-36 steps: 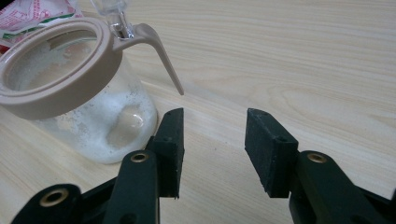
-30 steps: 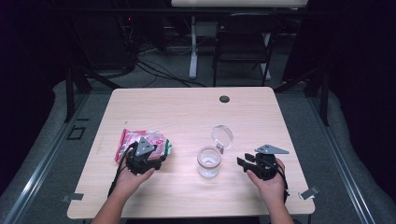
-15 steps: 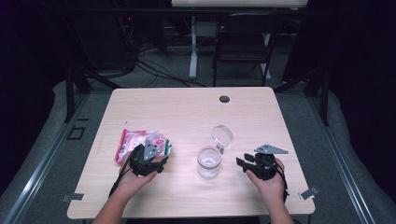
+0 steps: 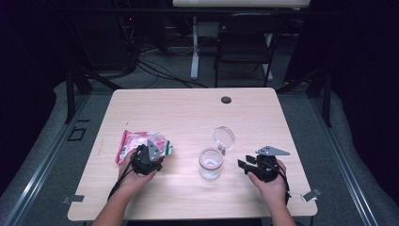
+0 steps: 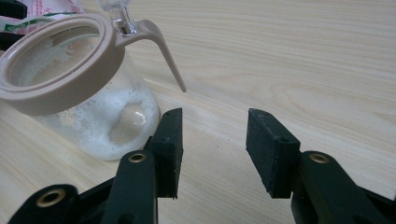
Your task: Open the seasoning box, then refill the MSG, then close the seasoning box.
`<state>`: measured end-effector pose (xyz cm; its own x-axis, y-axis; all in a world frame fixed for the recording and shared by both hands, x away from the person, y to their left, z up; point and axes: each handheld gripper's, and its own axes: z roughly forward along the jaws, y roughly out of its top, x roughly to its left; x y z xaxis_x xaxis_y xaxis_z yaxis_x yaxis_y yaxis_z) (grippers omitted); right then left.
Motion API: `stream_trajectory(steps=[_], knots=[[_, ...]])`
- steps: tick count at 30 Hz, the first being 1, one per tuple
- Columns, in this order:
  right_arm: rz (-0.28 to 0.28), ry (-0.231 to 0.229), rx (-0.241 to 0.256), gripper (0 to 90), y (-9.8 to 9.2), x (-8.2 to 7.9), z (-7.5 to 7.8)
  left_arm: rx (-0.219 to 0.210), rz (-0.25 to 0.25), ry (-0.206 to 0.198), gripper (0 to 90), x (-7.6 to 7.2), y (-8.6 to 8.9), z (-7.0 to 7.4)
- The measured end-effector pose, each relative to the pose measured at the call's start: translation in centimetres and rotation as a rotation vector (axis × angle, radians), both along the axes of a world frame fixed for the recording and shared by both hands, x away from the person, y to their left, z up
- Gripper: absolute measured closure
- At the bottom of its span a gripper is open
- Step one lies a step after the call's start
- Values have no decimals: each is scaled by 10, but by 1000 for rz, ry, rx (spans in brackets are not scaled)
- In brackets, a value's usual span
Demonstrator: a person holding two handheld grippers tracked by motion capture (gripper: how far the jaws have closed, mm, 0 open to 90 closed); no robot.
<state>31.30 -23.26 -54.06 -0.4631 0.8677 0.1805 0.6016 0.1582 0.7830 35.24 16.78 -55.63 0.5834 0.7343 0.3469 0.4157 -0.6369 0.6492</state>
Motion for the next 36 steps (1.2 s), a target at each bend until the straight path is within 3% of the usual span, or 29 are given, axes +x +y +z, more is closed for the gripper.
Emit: stream_trajectory(steps=[7,17,26,36], knots=[[-3,-1,6,564,-1,-1,0,-30,36,17,532,7,5,-3],[-12,-2,-1,563,-3,-5,0,-29,92,21,591,15,8,-8],[-33,-3,6,558,-9,-11,-1,-71,118,21,658,23,10,-11],[-49,10,17,558,-14,-14,-3,-135,138,43,817,28,16,-8]])
